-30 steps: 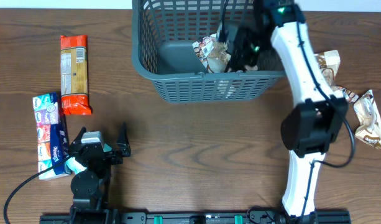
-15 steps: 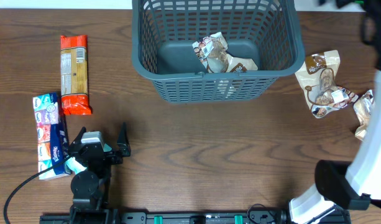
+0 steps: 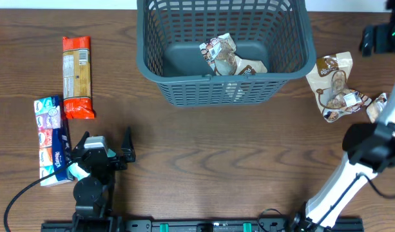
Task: Pack container
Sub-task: 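Grasp the Pantree pouch with the right gripper and lift it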
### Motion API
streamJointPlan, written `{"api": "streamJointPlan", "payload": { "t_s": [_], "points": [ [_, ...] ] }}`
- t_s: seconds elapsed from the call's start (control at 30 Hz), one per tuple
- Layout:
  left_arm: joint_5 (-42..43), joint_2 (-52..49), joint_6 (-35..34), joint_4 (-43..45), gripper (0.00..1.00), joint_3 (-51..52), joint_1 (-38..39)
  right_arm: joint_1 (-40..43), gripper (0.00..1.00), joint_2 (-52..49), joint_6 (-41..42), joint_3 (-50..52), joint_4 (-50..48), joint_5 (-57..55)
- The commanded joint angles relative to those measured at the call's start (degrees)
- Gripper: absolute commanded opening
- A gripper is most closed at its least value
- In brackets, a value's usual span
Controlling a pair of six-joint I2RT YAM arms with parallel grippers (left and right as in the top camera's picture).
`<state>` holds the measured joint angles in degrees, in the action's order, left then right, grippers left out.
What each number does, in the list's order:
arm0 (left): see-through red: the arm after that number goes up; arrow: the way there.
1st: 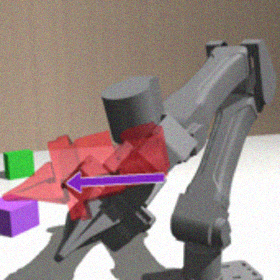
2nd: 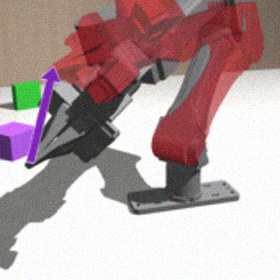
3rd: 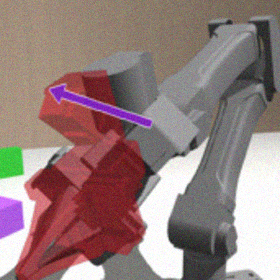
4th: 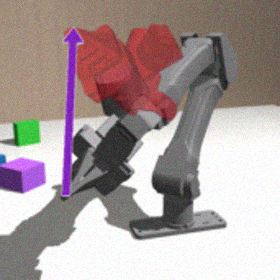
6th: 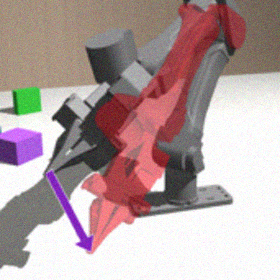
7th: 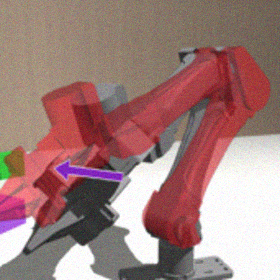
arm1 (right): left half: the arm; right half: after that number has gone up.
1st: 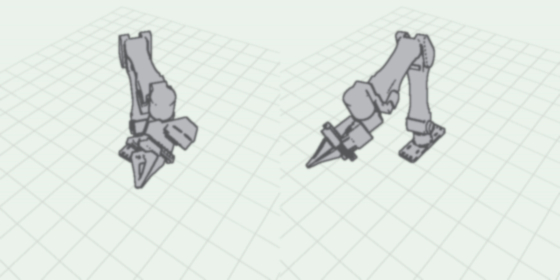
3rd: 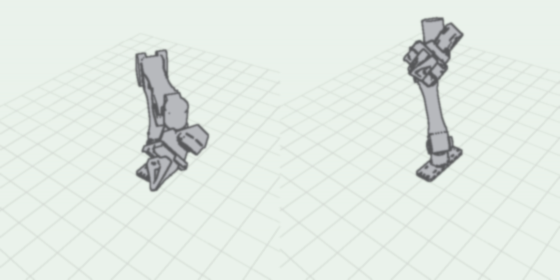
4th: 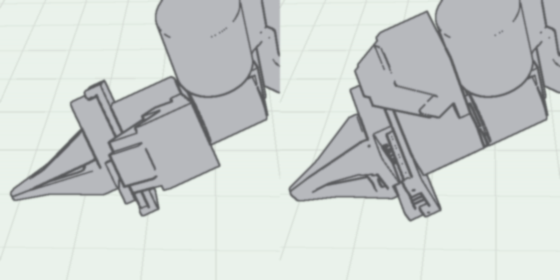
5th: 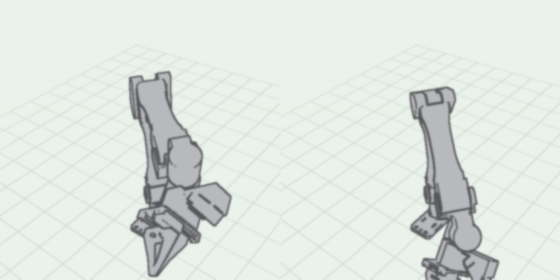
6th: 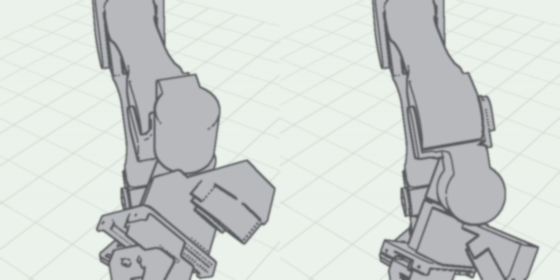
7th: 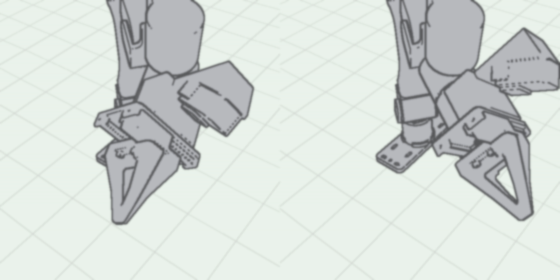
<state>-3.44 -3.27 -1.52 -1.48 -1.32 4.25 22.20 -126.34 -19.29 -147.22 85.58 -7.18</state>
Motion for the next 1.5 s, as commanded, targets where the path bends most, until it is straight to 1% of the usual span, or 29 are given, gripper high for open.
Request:
{"api": "streamJointPlan", "payload": {
  "t_s": [0.0, 0.1, 0.33, 0.37, 0.5, 0.93, 1.07, 1.4, 1.47],
  "points": [
    [-1.7, -0.1, -0.3, -2.1, 0.99, 1.0, 0.2, 0.1, 0.99, -7.2, -5.4, -0.2, 1.5, 0.0],
    [-1.7, -0.1, -0.9, -2.1, 0.98, 1.0, 0.2, 0.1, 0.94, -12.0, -7.7, -0.1, 1.4, 2.8],
    [-1.7, -0.1, -1.2, -2.1, 0.99, 1.0, 0.2, 0.2, 0.95, -19.9, -8.0, -0.1, 0.6, 3.8],
    [-1.7, -0.1, -1.2, -2.1, 0.97, 1.0, 0.2, 0.2, 0.95, -20.8, -8.0, -0.1, 0.3, 3.8],
    [-1.7, -0.1, -1.2, -2.1, 0.99, 1.0, 0.2, 0.3, 0.96, -23.8, -9.1, -0.1, -0.5, 5.3],
    [-1.8, -0.1, -1.2, -2.1, 0.99, 1.0, 0.2, 0.4, 0.96, -28.6, -9.0, 0.0, -2.9, 8.2],
    [-1.8, -0.1, -1.2, -2.1, 0.99, 1.0, 0.2, 0.5, 0.95, -29.6, -8.1, 0.3, -2.9, 9.7],
    [-1.7, -0.1, -1.2, -2.1, 0.99, 1.0, 0.2, 0.4, 0.77, -29.6, -7.3, 4.4, -3.9, 10.7],
    [-1.7, -0.1, -1.2, -2.1, 0.99, 1.0, 0.2, 0.4, 0.66, -29.6, -7.3, 4.9, -3.9, 10.7]
  ]
}}
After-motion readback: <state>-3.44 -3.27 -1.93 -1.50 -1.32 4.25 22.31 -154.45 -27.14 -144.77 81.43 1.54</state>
